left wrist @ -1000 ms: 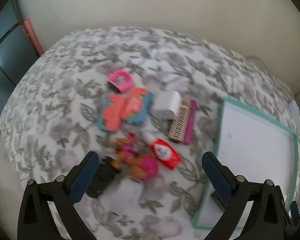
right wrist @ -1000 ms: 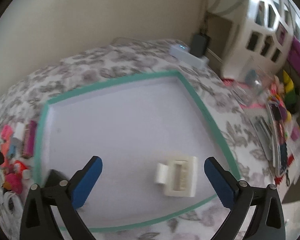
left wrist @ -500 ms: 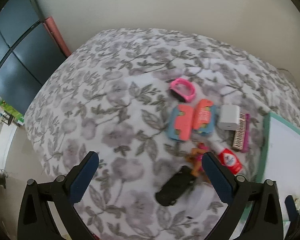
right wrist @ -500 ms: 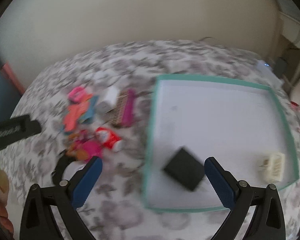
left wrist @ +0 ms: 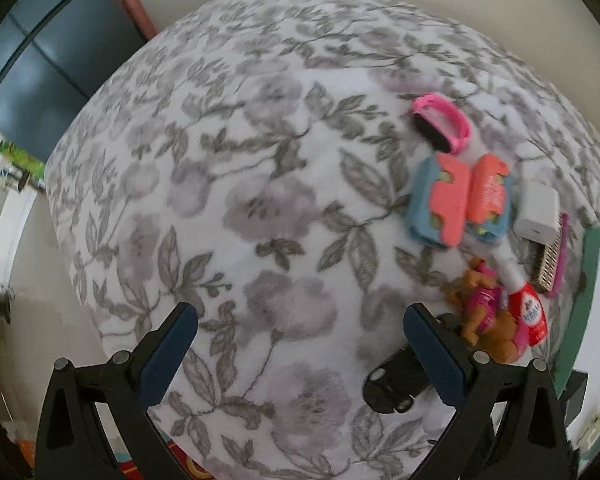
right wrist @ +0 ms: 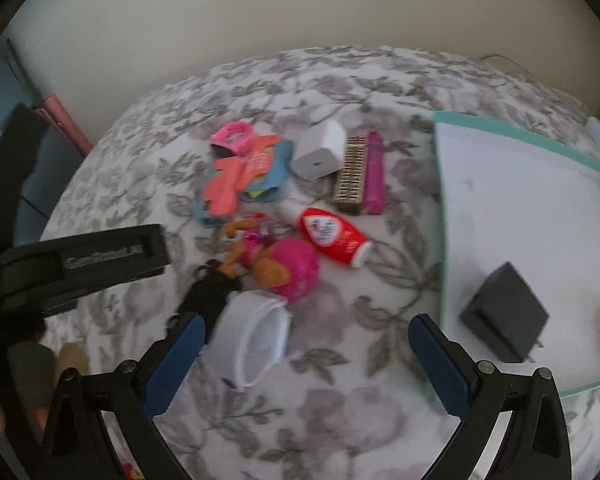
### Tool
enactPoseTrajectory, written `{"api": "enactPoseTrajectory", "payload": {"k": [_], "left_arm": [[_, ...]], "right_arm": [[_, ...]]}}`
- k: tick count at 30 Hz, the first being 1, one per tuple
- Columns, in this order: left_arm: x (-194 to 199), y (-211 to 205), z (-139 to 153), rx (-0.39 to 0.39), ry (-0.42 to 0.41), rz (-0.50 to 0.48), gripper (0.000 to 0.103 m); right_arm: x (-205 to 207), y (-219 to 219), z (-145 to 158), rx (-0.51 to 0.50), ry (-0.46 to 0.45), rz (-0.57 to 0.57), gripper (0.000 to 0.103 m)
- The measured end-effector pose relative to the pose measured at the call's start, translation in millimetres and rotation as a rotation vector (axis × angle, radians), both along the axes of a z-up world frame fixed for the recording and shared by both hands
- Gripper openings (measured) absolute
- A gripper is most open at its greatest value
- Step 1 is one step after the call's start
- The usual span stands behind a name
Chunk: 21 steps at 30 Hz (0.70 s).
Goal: Organize rigid objects
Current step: 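Close the left tool on the black toy car while the right tool grasps the white band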
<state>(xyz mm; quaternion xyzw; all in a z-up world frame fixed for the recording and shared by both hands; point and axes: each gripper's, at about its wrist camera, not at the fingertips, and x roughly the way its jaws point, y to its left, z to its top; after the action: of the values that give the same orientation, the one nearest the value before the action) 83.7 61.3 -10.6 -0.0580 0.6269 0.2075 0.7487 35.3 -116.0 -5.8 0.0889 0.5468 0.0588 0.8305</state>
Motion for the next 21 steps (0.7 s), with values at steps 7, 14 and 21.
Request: {"api": "enactPoseTrajectory", "payload": {"k": [7, 14, 21], "left_arm": [[-5, 20, 5, -0.006, -0.019, 0.097, 0.103], [-2, 15, -1, -0.027, -0.006, 0.059, 0.103], [-1, 4, -5, -0.05, 0.006, 0.016, 0.103]], "right_arm": [[0, 19, -14, -0.033, 0.034, 0.059, 0.103], [4, 23, -38, -0.089, 0.08, 0.078, 0.101], [7, 23, -36, -0.108, 0.057, 0.067, 0.09]]}}
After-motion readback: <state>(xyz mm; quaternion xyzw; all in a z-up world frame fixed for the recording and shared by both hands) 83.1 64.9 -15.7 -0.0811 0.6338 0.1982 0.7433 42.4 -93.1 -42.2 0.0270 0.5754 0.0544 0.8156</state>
